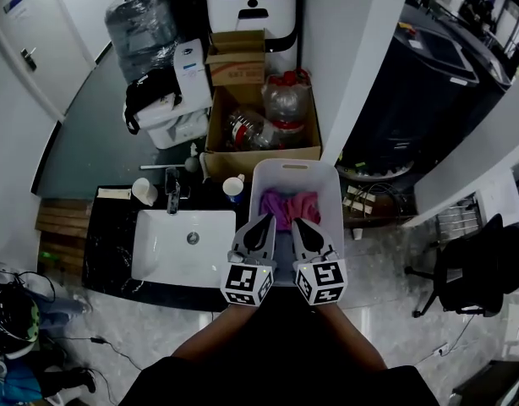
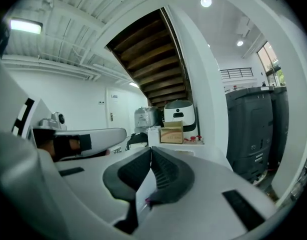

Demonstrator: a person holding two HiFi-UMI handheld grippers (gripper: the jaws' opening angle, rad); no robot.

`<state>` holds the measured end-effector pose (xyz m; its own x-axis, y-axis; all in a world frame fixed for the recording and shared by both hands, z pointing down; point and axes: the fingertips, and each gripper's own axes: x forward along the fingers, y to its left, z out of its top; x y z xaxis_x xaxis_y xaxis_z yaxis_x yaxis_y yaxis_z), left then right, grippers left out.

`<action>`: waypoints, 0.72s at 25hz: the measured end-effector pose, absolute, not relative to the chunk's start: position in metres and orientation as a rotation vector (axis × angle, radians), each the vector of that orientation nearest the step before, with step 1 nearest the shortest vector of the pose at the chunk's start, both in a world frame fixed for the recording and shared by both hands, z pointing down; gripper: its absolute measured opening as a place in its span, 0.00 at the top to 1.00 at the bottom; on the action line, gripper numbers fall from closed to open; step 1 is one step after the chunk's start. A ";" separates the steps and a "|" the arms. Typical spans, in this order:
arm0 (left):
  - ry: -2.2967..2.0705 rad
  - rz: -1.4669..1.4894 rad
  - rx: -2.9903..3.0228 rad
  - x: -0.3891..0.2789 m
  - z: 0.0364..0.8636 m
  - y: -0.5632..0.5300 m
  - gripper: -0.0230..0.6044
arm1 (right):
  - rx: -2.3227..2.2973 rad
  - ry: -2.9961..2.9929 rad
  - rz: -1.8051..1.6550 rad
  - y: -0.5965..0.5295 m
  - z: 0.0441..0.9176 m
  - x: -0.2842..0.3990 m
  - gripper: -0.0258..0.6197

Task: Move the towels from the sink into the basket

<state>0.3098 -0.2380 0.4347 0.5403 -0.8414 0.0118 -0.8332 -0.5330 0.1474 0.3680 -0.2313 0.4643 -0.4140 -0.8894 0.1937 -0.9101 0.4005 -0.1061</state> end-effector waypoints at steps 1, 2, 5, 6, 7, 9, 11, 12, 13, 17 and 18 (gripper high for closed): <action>-1.452 -0.089 2.643 0.312 0.433 -0.238 0.94 | 1.645 -2.539 0.293 -0.231 0.462 0.372 0.93; -1.462 -0.087 2.649 0.315 0.432 -0.238 0.94 | 1.652 -2.538 0.290 -0.231 0.461 0.376 0.93; -1.483 -0.064 2.666 0.326 0.432 -0.239 0.94 | 1.665 -2.537 0.281 -0.232 0.459 0.387 0.93; -1.492 -0.048 2.678 0.330 0.434 -0.239 0.94 | 1.664 -2.537 0.272 -0.232 0.459 0.390 0.93; -1.502 -0.030 2.692 0.335 0.435 -0.240 0.94 | 1.661 -2.534 0.252 -0.232 0.459 0.393 0.93; -1.517 -0.008 2.707 0.343 0.437 -0.240 0.94 | 1.652 -2.524 0.193 -0.232 0.459 0.398 0.93; -1.533 0.006 2.701 0.350 0.439 -0.240 0.94 | 1.640 -2.529 0.173 -0.232 0.460 0.404 0.93; -1.544 0.015 2.696 0.353 0.440 -0.241 0.94 | 1.632 -2.536 0.173 -0.233 0.460 0.406 0.93; -1.556 0.025 2.690 0.356 0.441 -0.242 0.94 | 1.623 -2.544 0.169 -0.234 0.459 0.409 0.93; -1.613 0.052 2.655 0.360 0.445 -0.244 0.94 | 1.585 -2.583 0.150 -0.238 0.458 0.414 0.93; -1.626 0.058 2.644 0.361 0.447 -0.245 0.94 | 1.576 -2.594 0.150 -0.238 0.458 0.415 0.93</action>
<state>0.3612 -0.2446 0.4470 0.4510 -0.8911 0.0510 -0.8924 -0.4510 0.0118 0.4151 -0.2384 0.4580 -0.4581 -0.8780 0.1389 -0.8881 0.4585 -0.0309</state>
